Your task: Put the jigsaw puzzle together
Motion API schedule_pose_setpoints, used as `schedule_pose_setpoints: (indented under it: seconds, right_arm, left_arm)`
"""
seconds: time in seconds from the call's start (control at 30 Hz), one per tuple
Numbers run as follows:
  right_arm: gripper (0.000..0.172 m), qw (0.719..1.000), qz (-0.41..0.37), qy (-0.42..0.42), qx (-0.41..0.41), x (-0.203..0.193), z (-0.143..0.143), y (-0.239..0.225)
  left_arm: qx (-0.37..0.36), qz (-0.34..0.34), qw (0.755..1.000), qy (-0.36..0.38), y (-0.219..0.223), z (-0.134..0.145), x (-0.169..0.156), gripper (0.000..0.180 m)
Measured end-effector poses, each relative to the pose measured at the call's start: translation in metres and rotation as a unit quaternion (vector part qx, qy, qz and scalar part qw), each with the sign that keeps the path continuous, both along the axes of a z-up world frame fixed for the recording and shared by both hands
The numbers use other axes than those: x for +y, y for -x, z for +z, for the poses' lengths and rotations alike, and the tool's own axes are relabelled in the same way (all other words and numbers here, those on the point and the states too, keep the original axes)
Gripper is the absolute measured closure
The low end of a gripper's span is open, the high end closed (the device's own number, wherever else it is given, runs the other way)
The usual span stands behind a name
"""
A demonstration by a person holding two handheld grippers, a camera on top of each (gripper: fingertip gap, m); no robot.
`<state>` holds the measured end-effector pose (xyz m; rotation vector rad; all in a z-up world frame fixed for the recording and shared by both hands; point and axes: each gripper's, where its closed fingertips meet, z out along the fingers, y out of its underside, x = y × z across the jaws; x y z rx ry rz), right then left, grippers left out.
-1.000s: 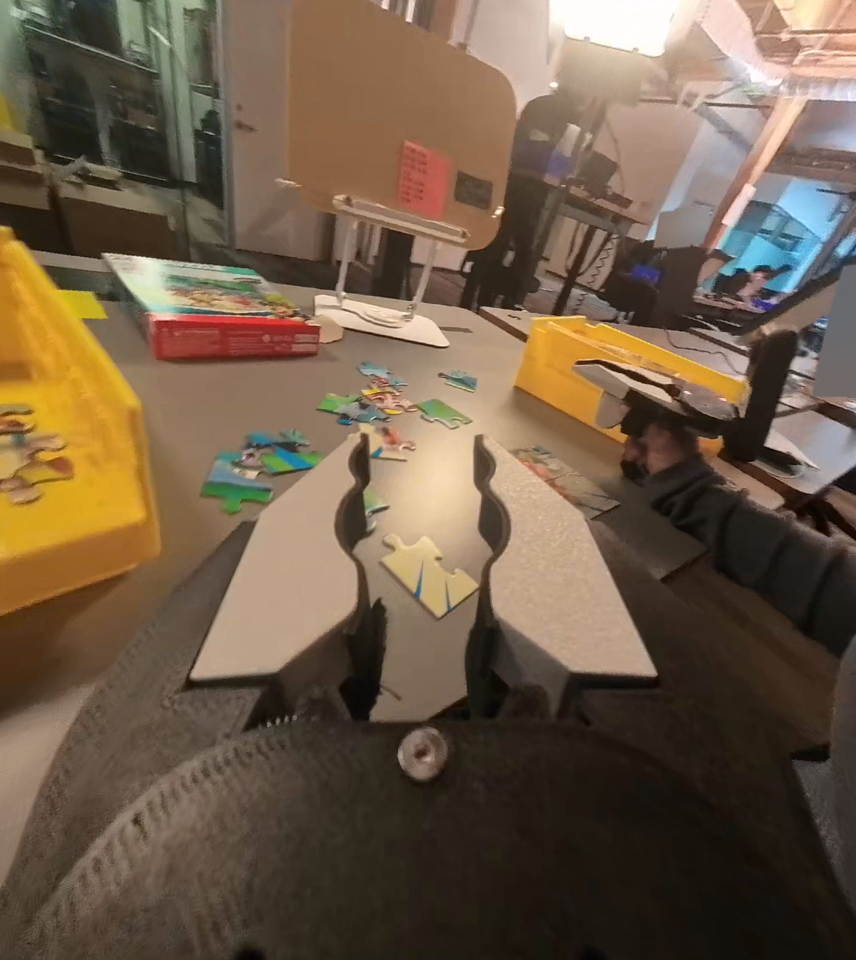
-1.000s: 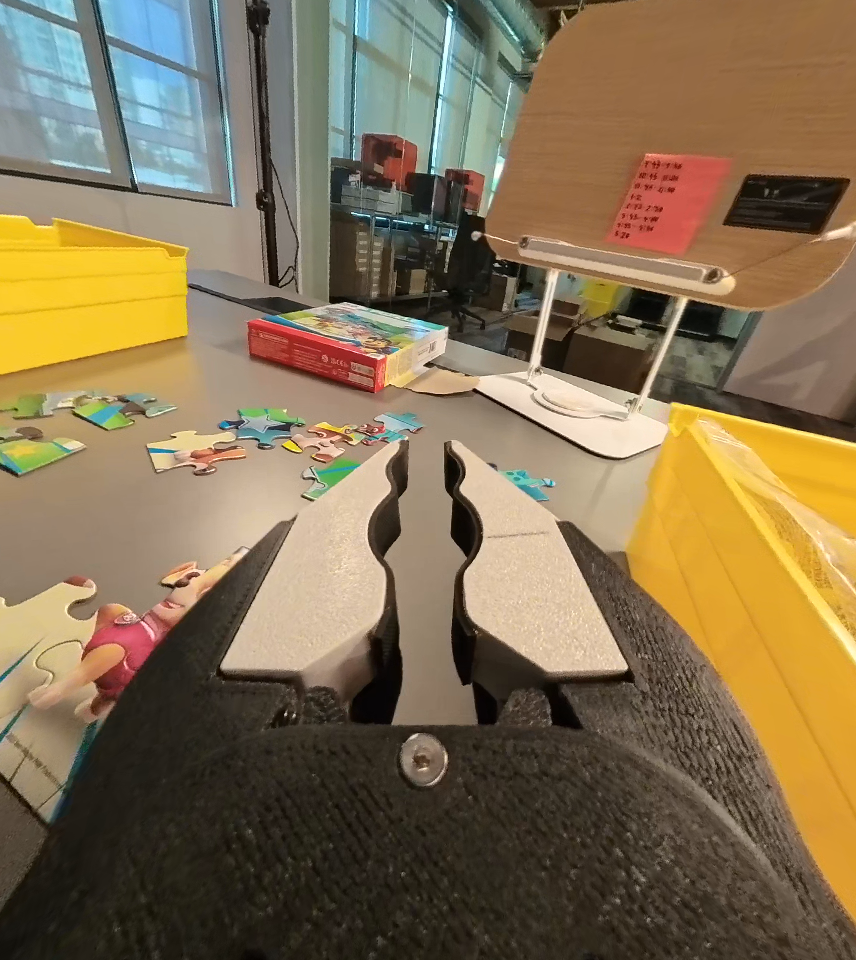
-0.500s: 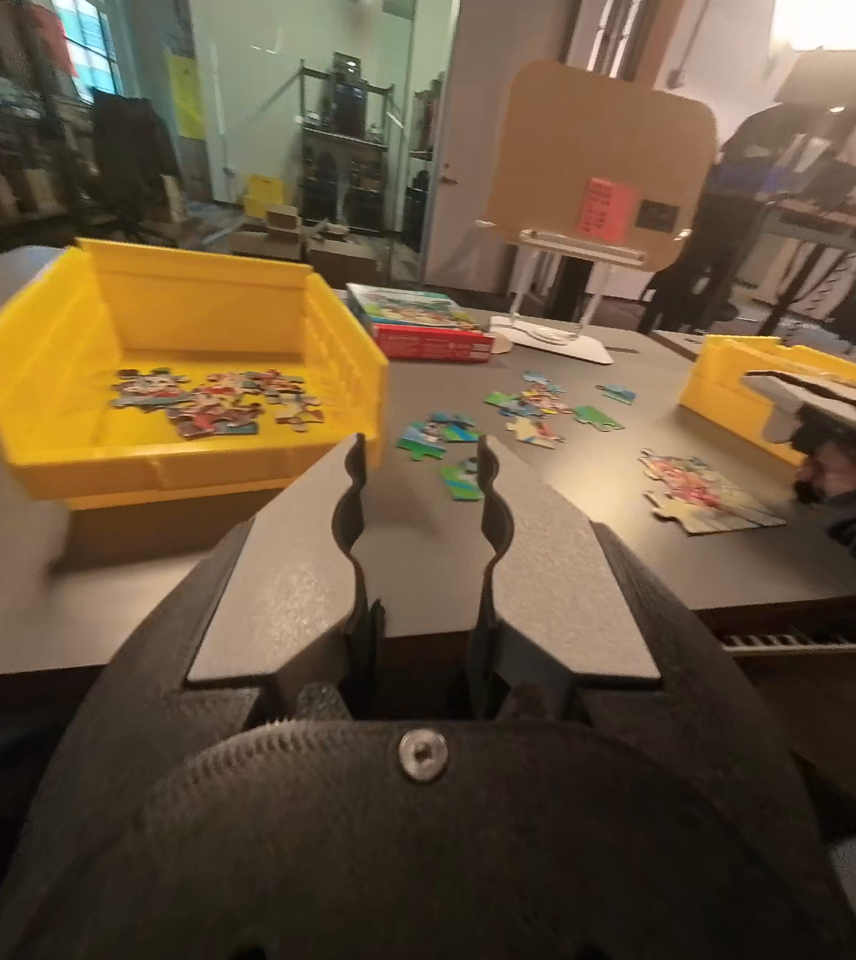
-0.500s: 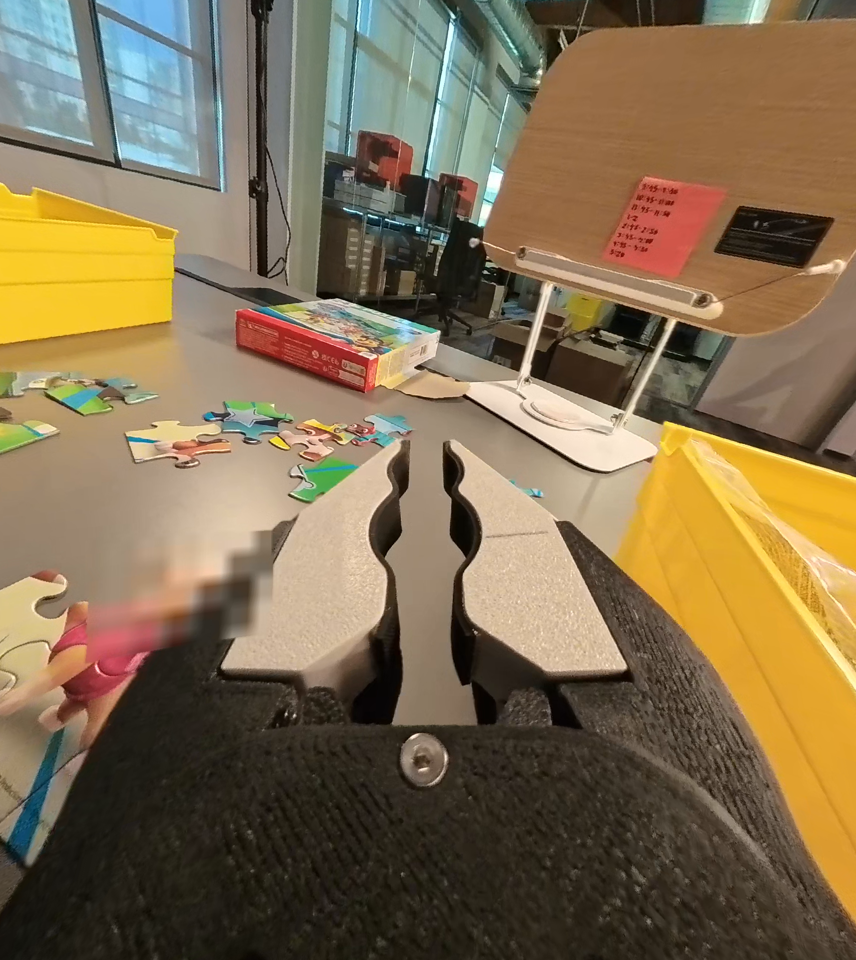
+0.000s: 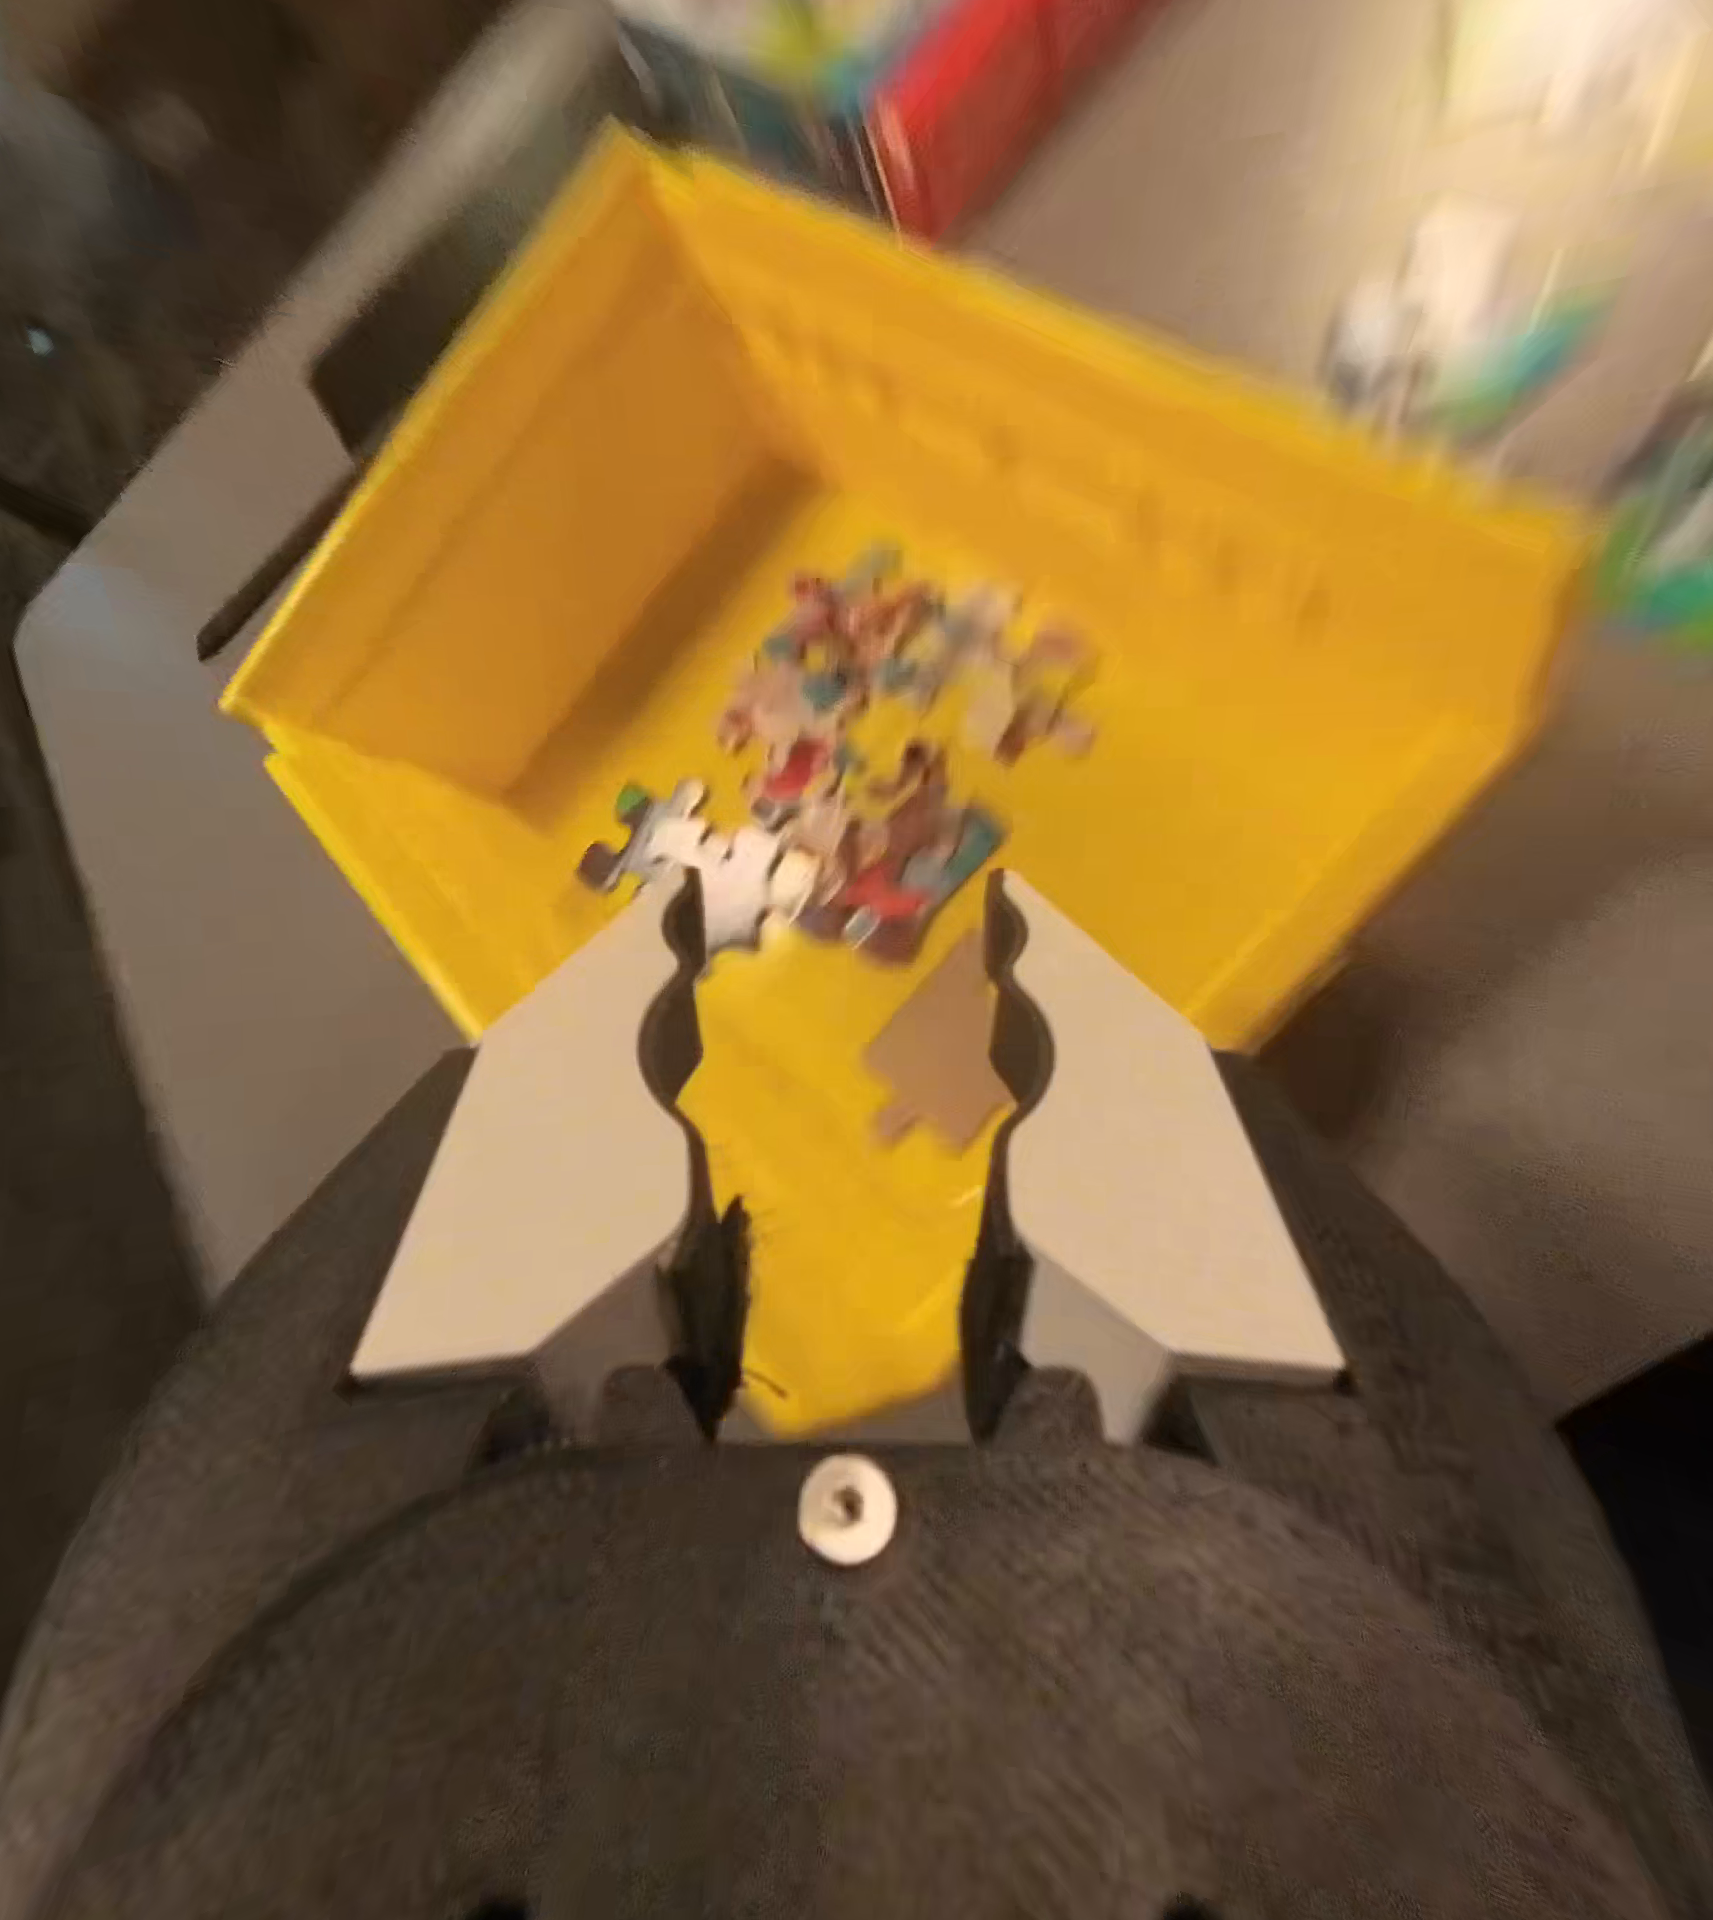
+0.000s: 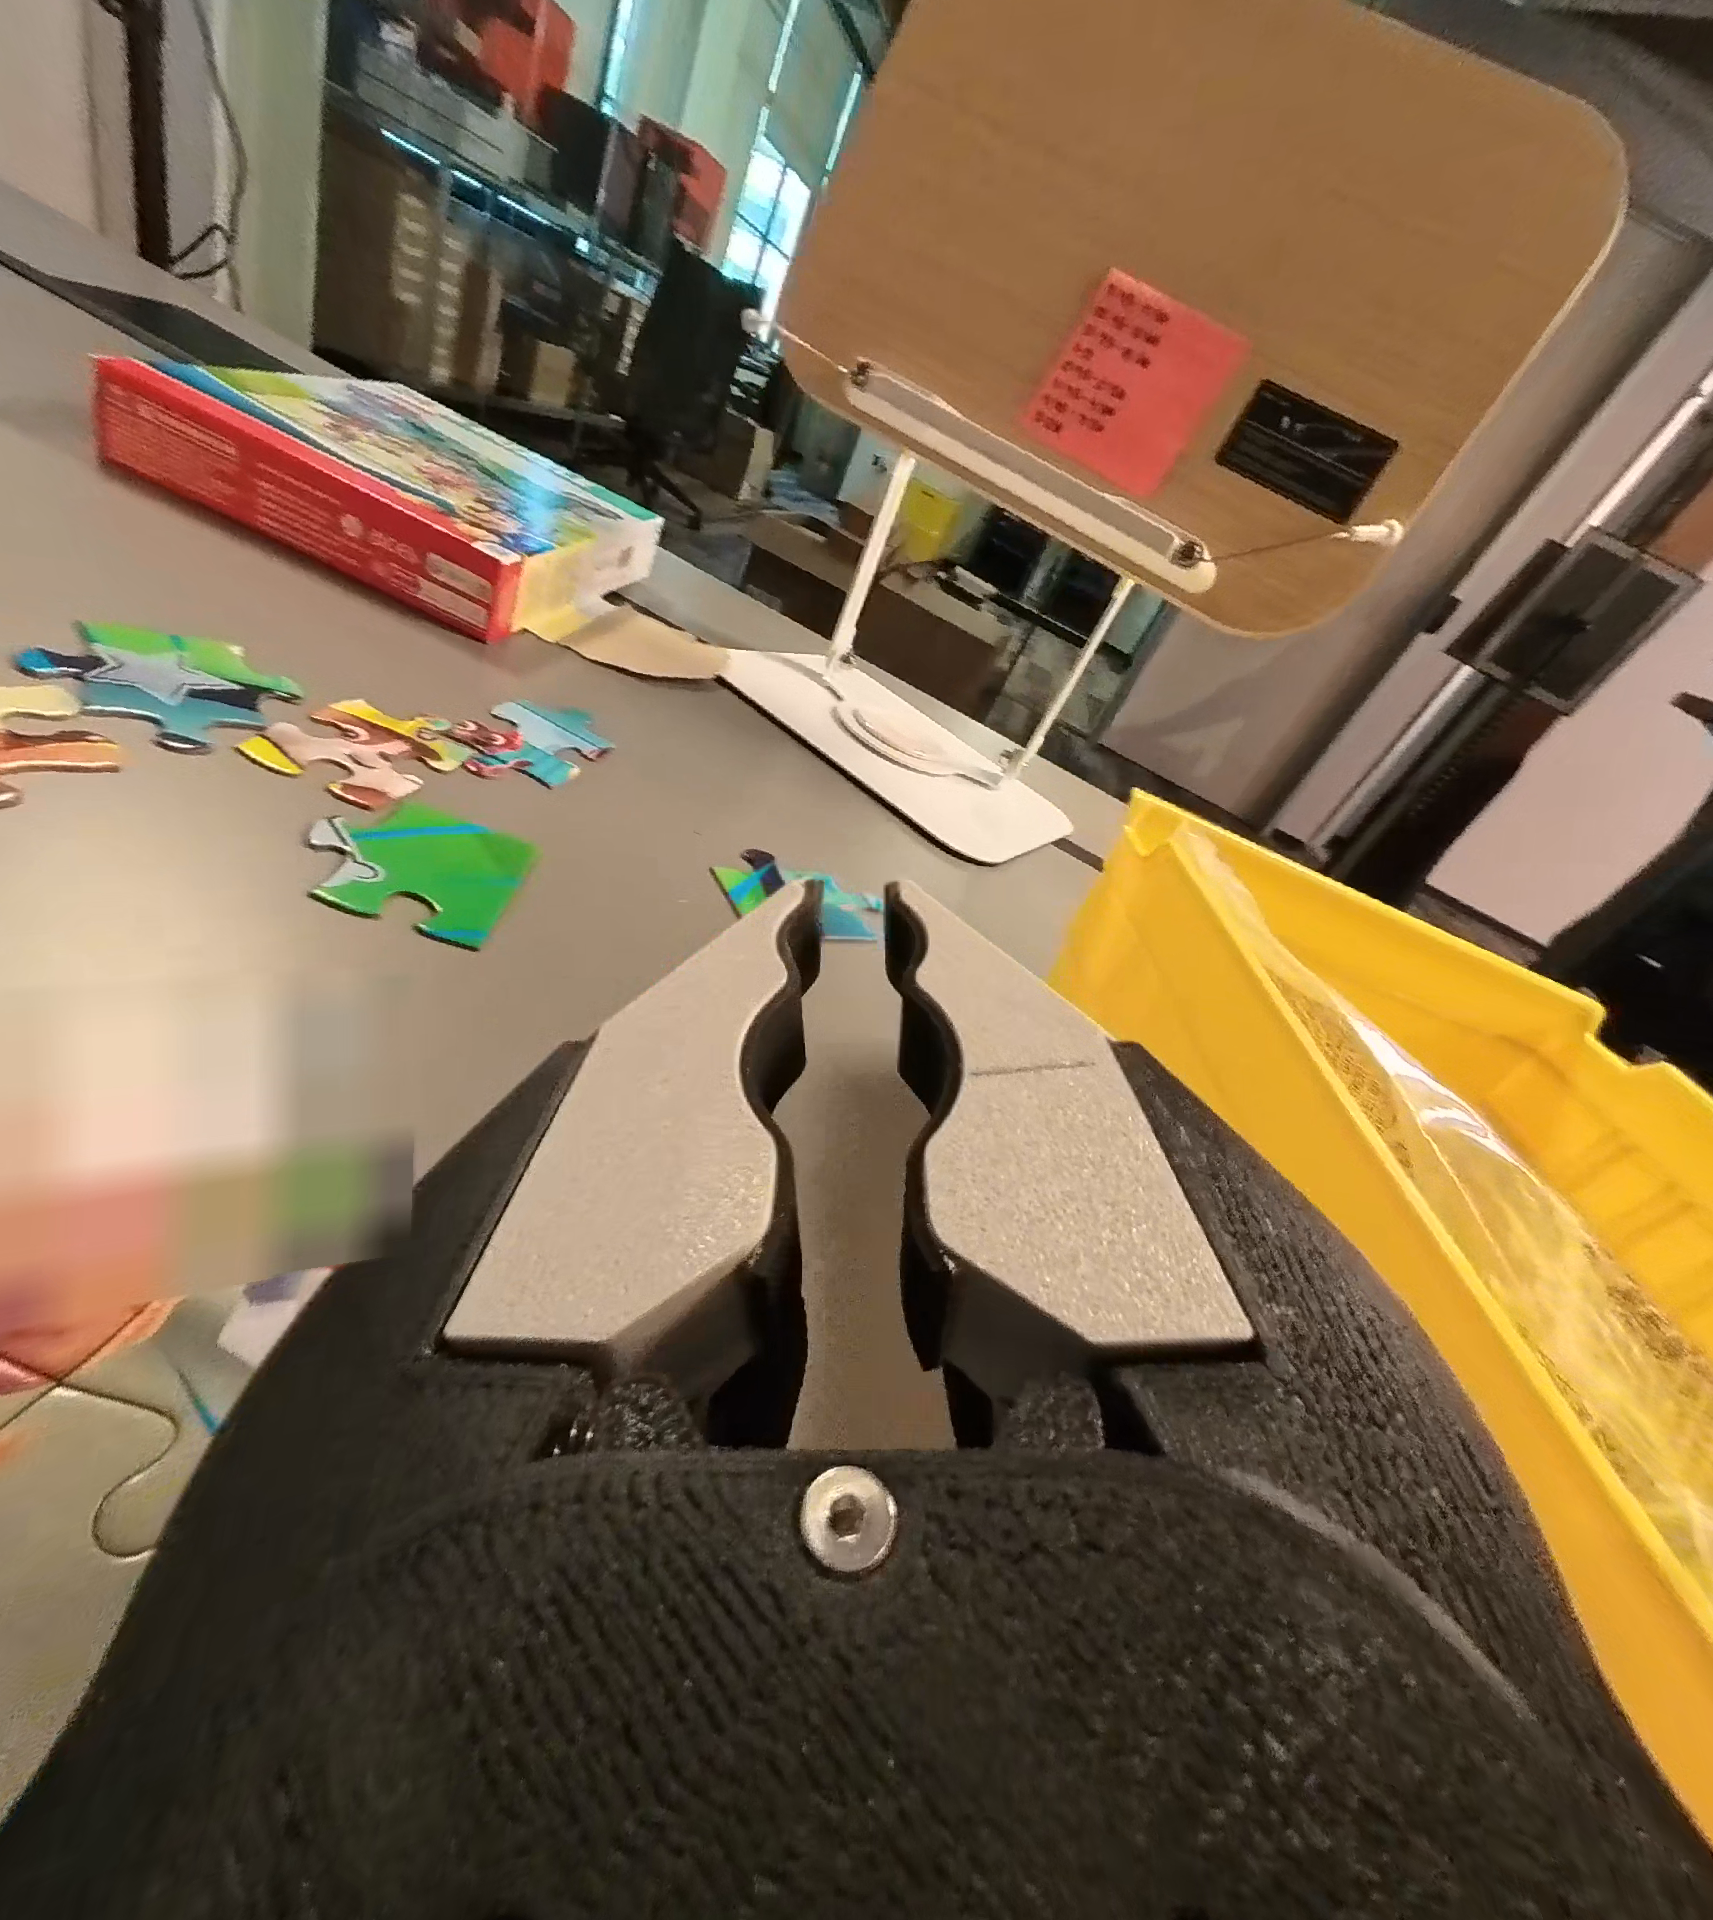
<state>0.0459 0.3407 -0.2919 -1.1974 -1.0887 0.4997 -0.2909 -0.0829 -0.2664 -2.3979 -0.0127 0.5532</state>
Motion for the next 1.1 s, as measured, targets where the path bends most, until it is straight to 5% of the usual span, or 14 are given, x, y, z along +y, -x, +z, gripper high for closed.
schedule_pose_setpoints:
  seconds: [0.07,0.13,0.23,0.37,0.43,0.6,0.73,0.87,0.93,1.1]
  right_arm:
    - [0.162,1.000,-0.012,0.007,0.009,0.005,0.002,-0.004]
    - [0.162,0.999,-0.025,0.013,0.027,0.009,0.006,-0.009]
    - [0.162,0.997,-0.049,0.025,0.048,0.018,0.009,-0.017]
    - [0.161,0.995,-0.058,0.056,0.067,0.026,0.009,-0.023]
    - [0.161,0.993,-0.062,0.063,0.078,0.028,0.011,-0.026]
    - [0.161,0.993,-0.064,0.064,0.077,0.029,0.010,-0.026]
    - [0.161,0.994,-0.061,0.056,0.066,0.027,0.009,-0.023]
    - [0.161,0.995,-0.061,0.054,0.064,0.026,0.009,-0.022]
    - [0.161,0.994,-0.062,0.056,0.065,0.027,0.009,-0.023]
    - [0.161,0.995,-0.063,0.055,0.058,0.027,0.007,-0.021]
  left_arm:
    - [0.055,-0.065,0.984,0.155,0.019,-0.018,-0.003,0.115]
    - [-0.001,-0.135,0.960,0.244,0.012,-0.043,0.000,0.112]
    - [-0.098,-0.174,0.921,0.334,0.002,-0.072,-0.007,0.111]
    - [-0.138,-0.168,0.888,0.406,0.004,-0.094,-0.019,0.114]
    - [-0.142,-0.164,0.889,0.404,0.006,-0.100,-0.016,0.112]
    - [-0.133,-0.100,0.940,0.296,0.042,-0.087,0.021,0.108]
    - [-0.205,-0.124,0.933,0.269,0.033,-0.089,0.036,0.107]
    - [-0.147,-0.131,0.918,0.344,0.041,-0.113,0.026,0.110]
    - [-0.126,-0.141,0.923,0.336,0.041,-0.109,0.031,0.138]
    - [-0.122,-0.088,0.941,0.302,0.067,-0.095,0.031,0.138]
